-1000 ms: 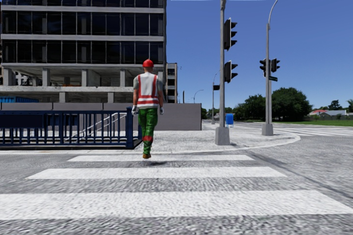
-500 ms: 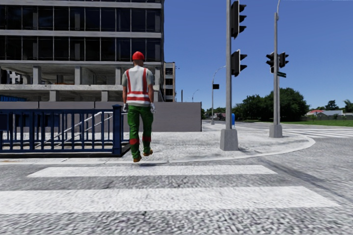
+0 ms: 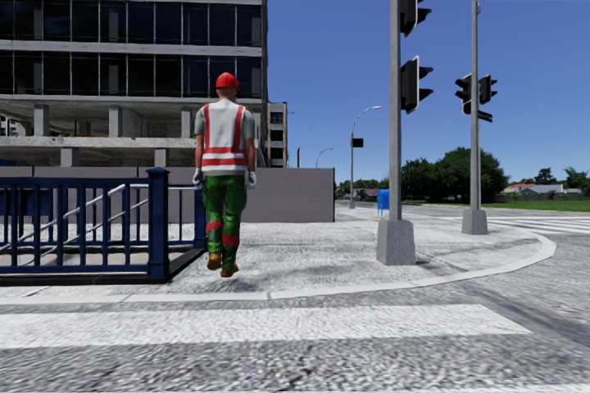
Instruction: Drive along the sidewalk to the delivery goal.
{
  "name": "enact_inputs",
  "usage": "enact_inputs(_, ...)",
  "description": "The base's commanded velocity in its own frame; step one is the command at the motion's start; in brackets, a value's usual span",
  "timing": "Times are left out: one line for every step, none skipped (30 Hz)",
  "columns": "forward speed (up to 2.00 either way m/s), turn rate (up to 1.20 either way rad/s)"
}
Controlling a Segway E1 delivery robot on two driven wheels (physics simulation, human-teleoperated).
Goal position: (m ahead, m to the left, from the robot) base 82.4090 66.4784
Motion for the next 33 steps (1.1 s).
enact_inputs(1.67,0.0)
enact_inputs(1.67,0.0)
enact_inputs(1.64,0.0)
enact_inputs(1.63,0.0)
enact_inputs(1.62,0.0)
enact_inputs(1.62,0.0)
enact_inputs(1.6,0.0)
enact_inputs(1.6,0.0)
enact_inputs(1.59,0.0)
enact_inputs(1.59,0.0)
enact_inputs(1.58,0.0)
enact_inputs(1.56,0.0)
enact_inputs(1.53,0.0)
enact_inputs(1.53,0.0)
enact_inputs(1.52,0.0)
enact_inputs(1.51,0.0)
enact_inputs(1.51,0.0)
enact_inputs(1.51,0.0)
enact_inputs(1.51,0.0)
enact_inputs(1.51,0.0)
enact_inputs(1.51,0.0)
enact_inputs(1.51,0.0)
enact_inputs(1.51,0.0)
enact_inputs(1.51,0.0)
enact_inputs(1.51,0.0)
enact_inputs(1.51,0.0)
enact_inputs(1.5,0.0)
enact_inputs(1.5,0.0)
enact_inputs(1.47,0.0)
enact_inputs(1.47,0.0)
enact_inputs(1.44,0.0)
enact_inputs(1.38,0.0)
enact_inputs(1.34,0.0)
